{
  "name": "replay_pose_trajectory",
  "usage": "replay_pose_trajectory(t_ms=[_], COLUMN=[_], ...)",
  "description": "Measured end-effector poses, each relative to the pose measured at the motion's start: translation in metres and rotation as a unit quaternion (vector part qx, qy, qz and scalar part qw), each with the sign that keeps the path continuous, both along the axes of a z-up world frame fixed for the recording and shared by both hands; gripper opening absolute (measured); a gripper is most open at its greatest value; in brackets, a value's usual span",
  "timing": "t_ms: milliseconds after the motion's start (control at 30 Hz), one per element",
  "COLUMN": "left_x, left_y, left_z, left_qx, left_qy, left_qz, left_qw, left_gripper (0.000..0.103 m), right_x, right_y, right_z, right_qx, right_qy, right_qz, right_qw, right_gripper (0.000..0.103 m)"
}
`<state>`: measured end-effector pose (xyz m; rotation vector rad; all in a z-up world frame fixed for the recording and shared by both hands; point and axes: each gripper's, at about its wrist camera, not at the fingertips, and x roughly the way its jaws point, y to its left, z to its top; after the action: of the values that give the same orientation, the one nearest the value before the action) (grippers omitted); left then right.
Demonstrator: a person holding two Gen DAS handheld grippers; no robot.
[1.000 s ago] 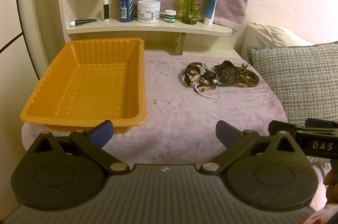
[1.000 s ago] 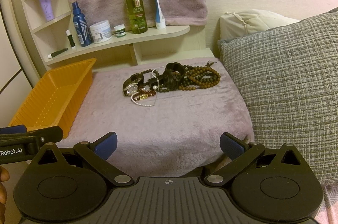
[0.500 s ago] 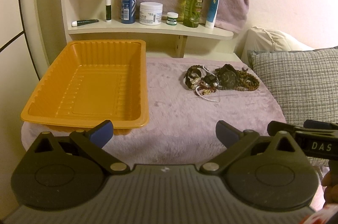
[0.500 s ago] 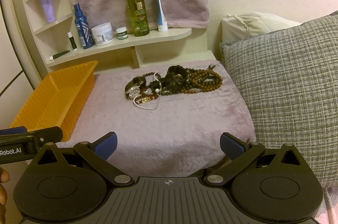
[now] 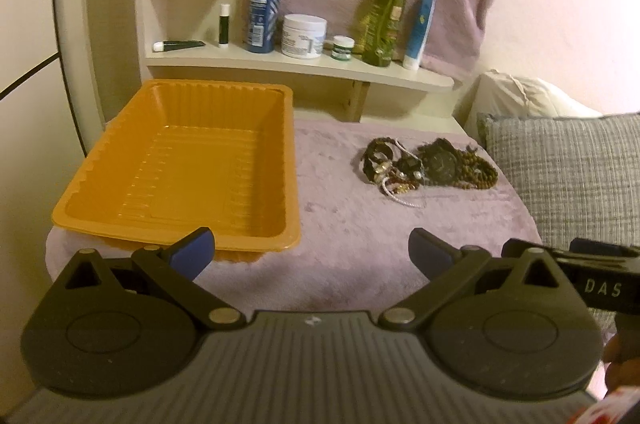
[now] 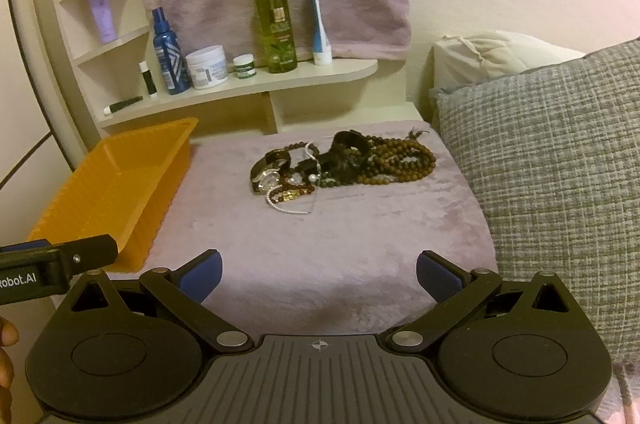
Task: Organize jewelry
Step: 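Grasp the orange tray rim with the left tool and tilt it up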
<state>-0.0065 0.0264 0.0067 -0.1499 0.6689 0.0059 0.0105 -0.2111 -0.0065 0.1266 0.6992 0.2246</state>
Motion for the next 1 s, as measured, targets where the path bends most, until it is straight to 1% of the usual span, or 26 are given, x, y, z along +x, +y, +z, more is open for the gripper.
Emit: replay_pose_trajectory(t_ms=[100, 200, 400, 567, 667, 733, 800, 967, 1000], left_x=[-0.003, -0.006, -0.013, -0.022, -0.025, -0.027, -0.029, -0.026, -0.024], left_y=[0.009, 0.023, 0.054, 0.088, 0.108, 0.122, 0.135, 0.163, 0.168], left_z=[0.003, 0.005, 0.011, 0.01, 0.006, 0.001, -0.005, -0.027, -0.032], left_qx=[-0.011, -0.032, -0.059, -0.075, -0.077, -0.08, -0.085, -0.118, -0.127], left_qy=[-0.011, -0.026, -0.057, -0.085, -0.092, -0.094, -0.098, -0.098, -0.099], left_qz=[0.015, 0.034, 0.087, 0.144, 0.177, 0.198, 0.218, 0.257, 0.26], left_qw=[0.9998, 0.9986, 0.9928, 0.9831, 0.9769, 0.9723, 0.9673, 0.9541, 0.952], left_gripper=[0.102, 0.102, 0.101, 0.098, 0.096, 0.091, 0.088, 0.082, 0.078], right_x=[0.001, 0.003, 0.008, 0.014, 0.017, 0.019, 0.021, 0.027, 0.028], right_y=[0.003, 0.008, 0.016, 0.027, 0.034, 0.038, 0.042, 0.051, 0.053], right_z=[0.0, 0.0, 0.002, 0.001, -0.001, -0.002, -0.003, -0.008, -0.009], right_qx=[0.002, 0.002, 0.007, 0.006, 0.004, 0.002, -0.001, -0.01, -0.012], right_qy=[-0.001, -0.003, -0.014, -0.017, -0.016, -0.015, -0.015, -0.01, -0.009], right_qz=[0.007, 0.014, 0.023, 0.034, 0.043, 0.048, 0.052, 0.059, 0.06], right_qw=[1.0, 1.0, 1.0, 0.999, 0.999, 0.999, 0.999, 0.998, 0.998], right_gripper=[0.103, 0.103, 0.103, 0.103, 0.103, 0.103, 0.103, 0.103, 0.103])
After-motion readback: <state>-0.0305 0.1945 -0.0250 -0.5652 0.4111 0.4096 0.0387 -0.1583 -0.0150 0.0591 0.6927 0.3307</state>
